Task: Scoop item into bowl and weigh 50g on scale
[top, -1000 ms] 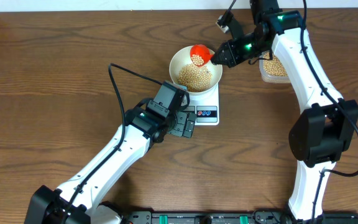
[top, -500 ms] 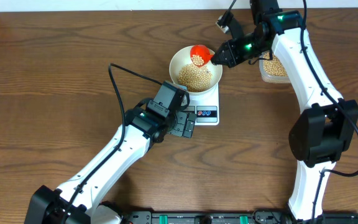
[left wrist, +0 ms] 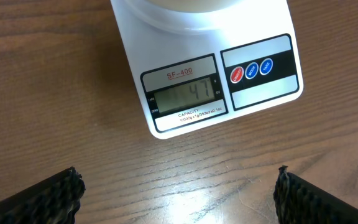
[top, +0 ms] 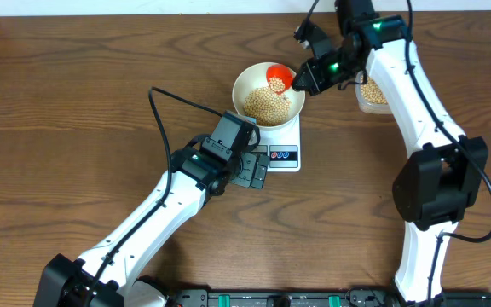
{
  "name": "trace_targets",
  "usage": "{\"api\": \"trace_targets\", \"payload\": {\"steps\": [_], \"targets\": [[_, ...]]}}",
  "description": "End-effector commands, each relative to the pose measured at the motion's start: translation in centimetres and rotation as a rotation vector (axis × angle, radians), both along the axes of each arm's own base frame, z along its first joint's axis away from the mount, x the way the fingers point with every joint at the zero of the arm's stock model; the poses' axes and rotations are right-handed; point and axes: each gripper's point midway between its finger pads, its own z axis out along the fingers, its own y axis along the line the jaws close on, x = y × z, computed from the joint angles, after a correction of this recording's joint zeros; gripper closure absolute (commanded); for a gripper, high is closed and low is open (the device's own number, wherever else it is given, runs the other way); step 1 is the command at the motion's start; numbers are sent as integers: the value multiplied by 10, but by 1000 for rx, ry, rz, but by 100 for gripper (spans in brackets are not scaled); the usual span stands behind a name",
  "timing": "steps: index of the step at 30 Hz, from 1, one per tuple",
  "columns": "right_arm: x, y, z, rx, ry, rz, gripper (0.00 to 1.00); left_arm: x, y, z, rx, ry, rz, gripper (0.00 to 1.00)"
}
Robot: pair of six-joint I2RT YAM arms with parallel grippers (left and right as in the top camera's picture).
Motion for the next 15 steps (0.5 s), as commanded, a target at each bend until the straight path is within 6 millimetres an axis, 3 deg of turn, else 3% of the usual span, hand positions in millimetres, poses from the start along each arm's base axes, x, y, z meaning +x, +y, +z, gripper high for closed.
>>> {"api": "trace_targets", "payload": {"steps": [1,15], "targets": [[-1,-1,10,-64,-51,-8,99,0,4,0,11,-7,3,0],[-1,-4,3,-144,-68,-15,99,0,4,0,11,-7,3,0]]}}
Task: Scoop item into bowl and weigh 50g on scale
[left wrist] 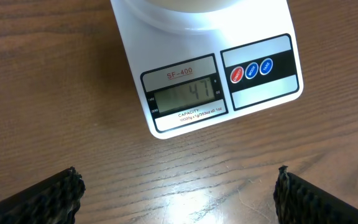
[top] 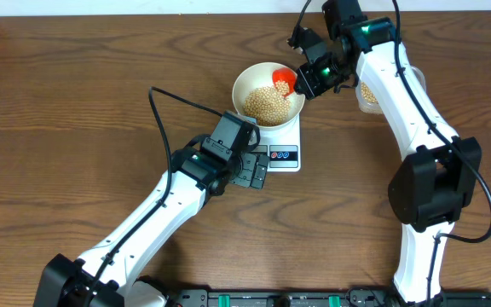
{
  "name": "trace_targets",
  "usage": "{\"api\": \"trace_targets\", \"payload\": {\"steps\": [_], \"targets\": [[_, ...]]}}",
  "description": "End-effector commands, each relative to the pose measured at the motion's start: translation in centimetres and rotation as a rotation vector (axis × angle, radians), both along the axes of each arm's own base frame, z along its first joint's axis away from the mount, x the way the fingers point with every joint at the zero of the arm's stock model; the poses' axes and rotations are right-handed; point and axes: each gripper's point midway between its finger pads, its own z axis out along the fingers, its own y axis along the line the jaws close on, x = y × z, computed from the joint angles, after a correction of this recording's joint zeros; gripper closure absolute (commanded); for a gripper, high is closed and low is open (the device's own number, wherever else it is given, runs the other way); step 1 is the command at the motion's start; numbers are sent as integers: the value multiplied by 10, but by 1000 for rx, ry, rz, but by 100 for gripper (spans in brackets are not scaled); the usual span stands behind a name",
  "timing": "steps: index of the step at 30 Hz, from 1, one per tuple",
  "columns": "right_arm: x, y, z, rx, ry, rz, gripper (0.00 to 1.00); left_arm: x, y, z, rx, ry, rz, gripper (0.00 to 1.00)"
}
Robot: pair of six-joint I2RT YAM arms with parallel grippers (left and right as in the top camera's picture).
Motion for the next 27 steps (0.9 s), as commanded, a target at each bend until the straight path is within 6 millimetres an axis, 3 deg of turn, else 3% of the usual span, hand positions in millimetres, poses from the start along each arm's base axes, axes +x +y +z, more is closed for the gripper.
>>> {"api": "trace_targets", "payload": {"steps": [1,12,27], "targets": [[-3,3,16,7,-33,5,99,0,4,0,11,-8,4,0],[-9,16,32,194,19,38,99,0,4,0,11,-8,4,0],[0,-15,57,409,71,-15,99,0,4,0,11,-8,3,0]]}}
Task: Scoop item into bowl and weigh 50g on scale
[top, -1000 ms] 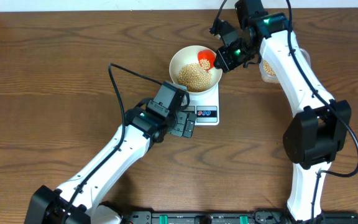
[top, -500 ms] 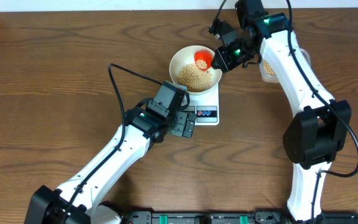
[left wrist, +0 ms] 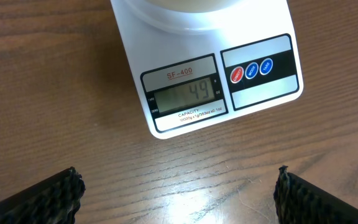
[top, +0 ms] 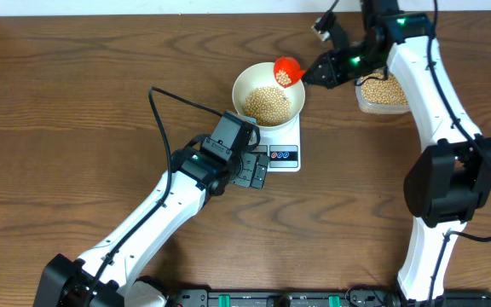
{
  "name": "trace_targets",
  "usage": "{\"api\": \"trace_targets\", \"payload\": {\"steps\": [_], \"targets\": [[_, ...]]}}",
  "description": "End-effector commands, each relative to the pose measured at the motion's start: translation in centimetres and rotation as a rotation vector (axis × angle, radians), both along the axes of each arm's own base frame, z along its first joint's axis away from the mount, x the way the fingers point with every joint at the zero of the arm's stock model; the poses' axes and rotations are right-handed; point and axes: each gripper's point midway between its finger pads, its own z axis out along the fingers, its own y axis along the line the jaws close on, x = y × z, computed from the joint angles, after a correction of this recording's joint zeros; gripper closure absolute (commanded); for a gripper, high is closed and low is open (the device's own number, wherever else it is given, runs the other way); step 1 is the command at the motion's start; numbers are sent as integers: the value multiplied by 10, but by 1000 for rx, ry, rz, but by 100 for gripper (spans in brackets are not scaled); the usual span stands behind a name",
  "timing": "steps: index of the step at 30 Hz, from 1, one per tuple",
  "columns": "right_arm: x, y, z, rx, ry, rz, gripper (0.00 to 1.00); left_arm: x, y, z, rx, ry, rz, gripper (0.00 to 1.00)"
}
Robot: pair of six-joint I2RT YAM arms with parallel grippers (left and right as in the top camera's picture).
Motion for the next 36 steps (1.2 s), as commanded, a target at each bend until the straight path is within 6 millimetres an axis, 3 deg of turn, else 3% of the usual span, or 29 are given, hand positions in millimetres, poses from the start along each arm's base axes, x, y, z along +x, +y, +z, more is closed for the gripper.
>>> {"api": "trace_targets", "payload": {"steps": [1,19,36], "targets": [[-4,0,24,76,-17,4,99,0,3,0,11,-8,3,0],[-7,1,23,65,-18,18,99,0,3,0,11,-8,3,0],[-14,17,1,-118,-46,48,99,0,3,0,11,-8,3,0]]}}
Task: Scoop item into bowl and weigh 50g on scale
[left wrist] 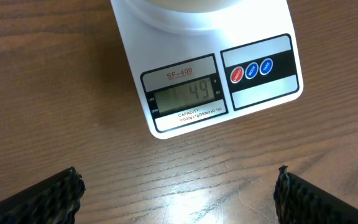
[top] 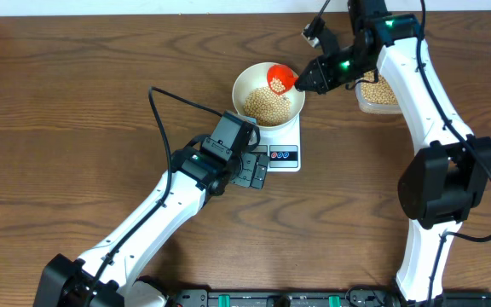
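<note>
A cream bowl (top: 247, 83) of soybeans sits on the white scale (top: 285, 136). In the left wrist view the scale (left wrist: 260, 93) display reads 49. My right gripper (top: 324, 72) is shut on the handle of a red scoop (top: 280, 78), which carries a few beans over the bowl's far right rim. My left gripper (top: 252, 170) hovers just in front of the scale, open, with bare wood between its fingers (left wrist: 55, 198).
A clear tub of soybeans (top: 377, 92) stands right of the scale, partly under my right arm. A black cable (top: 173, 102) loops over the table left of the bowl.
The red scoop has moved from just outside the bowl's far right rim to over the bowl's rim. The display still reads 49. My left arm has not moved.
The scoop was over the bowl with the scale at 47, then sat lower among the beans. Later it was raised beside the rim with beans in it and the reading was 49. Now it is over the rim again.
</note>
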{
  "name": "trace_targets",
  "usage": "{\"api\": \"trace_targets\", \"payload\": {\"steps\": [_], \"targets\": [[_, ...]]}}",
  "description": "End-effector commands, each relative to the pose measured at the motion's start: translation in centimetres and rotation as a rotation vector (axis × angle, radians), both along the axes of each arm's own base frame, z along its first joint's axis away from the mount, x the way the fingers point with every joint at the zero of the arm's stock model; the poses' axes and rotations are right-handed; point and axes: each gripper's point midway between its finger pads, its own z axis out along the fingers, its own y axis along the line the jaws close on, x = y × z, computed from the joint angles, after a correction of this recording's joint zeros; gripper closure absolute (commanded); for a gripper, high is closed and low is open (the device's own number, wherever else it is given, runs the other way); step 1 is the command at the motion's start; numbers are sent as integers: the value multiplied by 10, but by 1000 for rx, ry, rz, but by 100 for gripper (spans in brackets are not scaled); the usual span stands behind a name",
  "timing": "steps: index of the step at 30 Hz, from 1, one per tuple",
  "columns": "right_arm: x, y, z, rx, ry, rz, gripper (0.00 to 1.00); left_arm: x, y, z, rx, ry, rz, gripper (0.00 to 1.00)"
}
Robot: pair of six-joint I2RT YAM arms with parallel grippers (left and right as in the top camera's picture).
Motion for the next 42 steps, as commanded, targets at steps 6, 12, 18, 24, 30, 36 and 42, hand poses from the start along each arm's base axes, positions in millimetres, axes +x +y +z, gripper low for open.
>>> {"api": "trace_targets", "payload": {"steps": [6,12,18,24,30,36,42], "targets": [[-7,9,1,-139,-89,51,99,0,4,0,11,-8,3,0],[-9,13,-2,-172,-99,60,99,0,4,0,11,-8,3,0],[-7,10,-2,-172,-99,54,99,0,4,0,11,-8,3,0],[-7,11,-2,-179,-112,64,99,0,4,0,11,-8,3,0],[-7,12,-3,-191,-134,93,99,0,4,0,11,-8,3,0],[-6,8,-5,-218,-148,96,99,0,4,0,11,-8,3,0],[-5,7,-6,-229,-162,111,99,0,4,0,11,-8,3,0]]}}
